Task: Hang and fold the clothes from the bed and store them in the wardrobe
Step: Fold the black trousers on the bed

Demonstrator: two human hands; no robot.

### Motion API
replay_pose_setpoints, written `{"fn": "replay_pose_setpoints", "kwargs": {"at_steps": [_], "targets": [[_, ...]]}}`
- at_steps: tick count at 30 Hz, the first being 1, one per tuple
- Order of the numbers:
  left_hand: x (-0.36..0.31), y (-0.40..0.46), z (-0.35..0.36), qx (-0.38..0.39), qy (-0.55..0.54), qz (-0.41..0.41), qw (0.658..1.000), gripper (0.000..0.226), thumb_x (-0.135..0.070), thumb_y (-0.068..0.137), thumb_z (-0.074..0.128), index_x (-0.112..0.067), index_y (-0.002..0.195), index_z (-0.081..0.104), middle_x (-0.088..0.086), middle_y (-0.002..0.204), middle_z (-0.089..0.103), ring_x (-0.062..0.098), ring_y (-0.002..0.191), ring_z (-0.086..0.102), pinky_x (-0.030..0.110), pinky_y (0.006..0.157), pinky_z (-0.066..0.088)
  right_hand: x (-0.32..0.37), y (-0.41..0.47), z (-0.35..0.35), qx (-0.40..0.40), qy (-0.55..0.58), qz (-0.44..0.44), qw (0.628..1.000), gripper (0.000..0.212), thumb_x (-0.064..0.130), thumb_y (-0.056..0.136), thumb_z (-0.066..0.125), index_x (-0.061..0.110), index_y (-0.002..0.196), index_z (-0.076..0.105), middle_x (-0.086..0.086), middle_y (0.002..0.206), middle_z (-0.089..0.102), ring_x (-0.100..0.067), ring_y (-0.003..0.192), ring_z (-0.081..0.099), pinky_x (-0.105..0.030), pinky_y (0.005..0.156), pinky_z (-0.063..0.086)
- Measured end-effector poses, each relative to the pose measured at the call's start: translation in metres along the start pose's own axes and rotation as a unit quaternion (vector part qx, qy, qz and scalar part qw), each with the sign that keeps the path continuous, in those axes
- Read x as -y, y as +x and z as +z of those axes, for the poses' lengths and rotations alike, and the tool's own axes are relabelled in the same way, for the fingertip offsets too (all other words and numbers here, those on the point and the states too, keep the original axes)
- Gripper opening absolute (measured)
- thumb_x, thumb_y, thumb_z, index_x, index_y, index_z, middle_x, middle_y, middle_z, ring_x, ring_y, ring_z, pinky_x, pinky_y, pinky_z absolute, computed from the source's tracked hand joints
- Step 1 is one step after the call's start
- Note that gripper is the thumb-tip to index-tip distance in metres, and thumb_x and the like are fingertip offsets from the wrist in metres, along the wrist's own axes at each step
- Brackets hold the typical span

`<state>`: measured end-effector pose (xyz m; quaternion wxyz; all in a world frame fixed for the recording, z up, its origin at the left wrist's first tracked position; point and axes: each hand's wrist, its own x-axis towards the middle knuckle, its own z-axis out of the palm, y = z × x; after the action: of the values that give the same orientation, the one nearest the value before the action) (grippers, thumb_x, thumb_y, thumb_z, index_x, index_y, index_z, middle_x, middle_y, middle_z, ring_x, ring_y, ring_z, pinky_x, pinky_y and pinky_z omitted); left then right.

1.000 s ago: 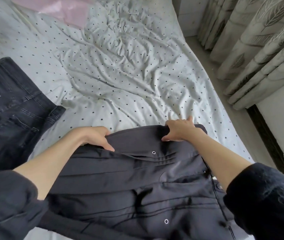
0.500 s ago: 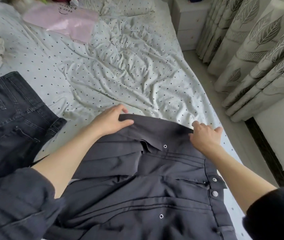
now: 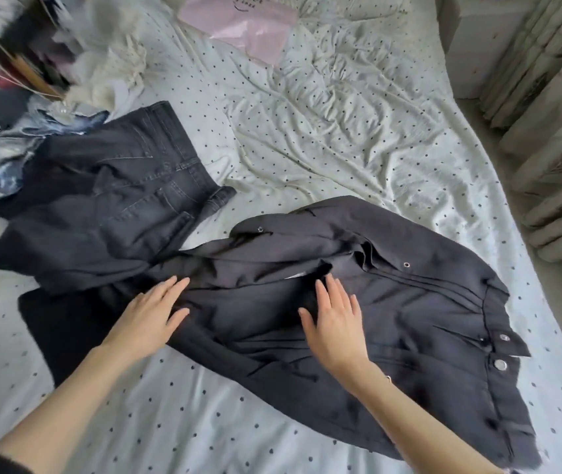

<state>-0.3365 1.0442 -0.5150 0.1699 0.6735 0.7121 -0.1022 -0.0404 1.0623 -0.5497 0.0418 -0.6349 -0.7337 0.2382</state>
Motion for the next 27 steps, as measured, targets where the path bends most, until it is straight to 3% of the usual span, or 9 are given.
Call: {"fn": "replay_pose_setpoints", "kwargs": {"at_steps": [4, 8, 10, 12, 14, 16, 20, 24, 27], "targets": [[0.043, -0.033, 0.005, 0.012, 0.078, 0.031, 0.996, 0.054, -0.006, 0.091, 0.042, -0.027, 0.141, 0.035, -0.009, 0.146, 0.031, 0.010, 0.141, 0.019, 0.036, 0.116, 0.011, 0.050, -0.028, 0.020, 0.003, -0.002, -0.100, 0.995, 0.056, 0.046, 0.095, 0.043, 0.014, 0.142, 0.039, -0.007, 0.155, 0.023, -0.022, 0.145, 0.014, -0.045, 0.116, 0.008], [0.061, -0.046, 0.012, 0.016, 0.126, 0.113, 0.986, 0.048, -0.006, 0.092, 0.045, -0.028, 0.135, 0.039, -0.011, 0.143, 0.030, 0.011, 0.144, 0.007, 0.040, 0.117, -0.001, 0.101, -0.040, 0.037, 0.050, -0.037, -0.172, 0.983, 0.067, 0.055, 0.086, 0.053, 0.015, 0.139, 0.043, -0.004, 0.147, 0.039, -0.019, 0.139, 0.029, -0.048, 0.114, 0.013], [0.067, -0.050, 0.010, -0.045, 0.116, 0.179, 0.976, 0.032, -0.014, 0.089, 0.057, -0.022, 0.120, 0.053, -0.007, 0.123, 0.051, 0.016, 0.133, 0.038, 0.039, 0.117, 0.008, 0.133, -0.048, 0.046, 0.012, -0.070, -0.187, 0.980, 0.068, 0.058, 0.071, 0.069, 0.015, 0.122, 0.061, -0.003, 0.122, 0.061, -0.021, 0.114, 0.056, -0.047, 0.100, 0.039], [0.074, -0.055, 0.007, -0.122, 0.101, 0.229, 0.961, 0.022, -0.013, 0.072, 0.077, -0.017, 0.091, 0.065, -0.005, 0.085, 0.060, 0.015, 0.087, 0.063, 0.038, 0.108, 0.034, 0.165, -0.055, 0.059, -0.016, -0.109, -0.191, 0.975, 0.058, 0.059, 0.053, 0.081, 0.021, 0.096, 0.072, 0.005, 0.088, 0.067, -0.017, 0.080, 0.065, -0.034, 0.076, 0.052], [0.084, -0.065, 0.008, -0.146, 0.078, 0.260, 0.951, 0.027, -0.007, 0.058, 0.084, -0.016, 0.074, 0.064, -0.005, 0.067, 0.057, 0.014, 0.063, 0.060, 0.034, 0.090, 0.051, 0.190, -0.063, 0.073, -0.040, -0.136, -0.203, 0.969, 0.033, 0.040, 0.044, 0.087, 0.026, 0.069, 0.070, 0.009, 0.065, 0.060, -0.014, 0.061, 0.059, -0.025, 0.064, 0.050], [0.094, -0.072, 0.011, -0.133, 0.094, 0.279, 0.946, 0.031, -0.003, 0.051, 0.084, -0.016, 0.071, 0.065, -0.005, 0.063, 0.055, 0.014, 0.059, 0.058, 0.027, 0.074, 0.053, 0.199, -0.067, 0.078, -0.048, -0.162, -0.200, 0.965, 0.027, 0.018, 0.037, 0.084, 0.025, 0.051, 0.062, 0.009, 0.053, 0.051, -0.014, 0.050, 0.052, -0.022, 0.058, 0.044], [0.127, -0.080, 0.014, -0.130, 0.123, 0.256, 0.950, 0.023, -0.008, 0.054, 0.085, -0.017, 0.063, 0.066, -0.005, 0.059, 0.057, 0.017, 0.061, 0.059, 0.029, 0.061, 0.050, 0.206, -0.087, 0.080, -0.045, -0.155, -0.170, 0.972, 0.030, 0.011, 0.038, 0.087, 0.027, 0.056, 0.069, 0.011, 0.055, 0.055, -0.013, 0.050, 0.053, -0.020, 0.052, 0.041], [0.151, -0.085, 0.013, -0.100, 0.145, 0.212, 0.961, 0.005, -0.020, 0.084, 0.066, -0.017, 0.083, 0.070, -0.002, 0.079, 0.066, 0.019, 0.089, 0.059, 0.035, 0.085, 0.040, 0.205, -0.114, 0.071, -0.008, -0.136, -0.169, 0.976, 0.035, 0.007, 0.041, 0.090, 0.026, 0.065, 0.074, 0.011, 0.061, 0.060, -0.014, 0.053, 0.057, -0.017, 0.050, 0.044], [0.170, -0.090, 0.015, -0.102, 0.181, 0.209, 0.955, 0.015, -0.015, 0.065, 0.082, -0.018, 0.064, 0.067, -0.003, 0.061, 0.062, 0.020, 0.071, 0.060, 0.036, 0.073, 0.046, 0.202, -0.129, 0.063, 0.002, -0.121, -0.153, 0.981, 0.032, 0.010, 0.046, 0.091, 0.027, 0.068, 0.075, 0.012, 0.063, 0.061, -0.013, 0.054, 0.058, -0.016, 0.050, 0.044]]}}
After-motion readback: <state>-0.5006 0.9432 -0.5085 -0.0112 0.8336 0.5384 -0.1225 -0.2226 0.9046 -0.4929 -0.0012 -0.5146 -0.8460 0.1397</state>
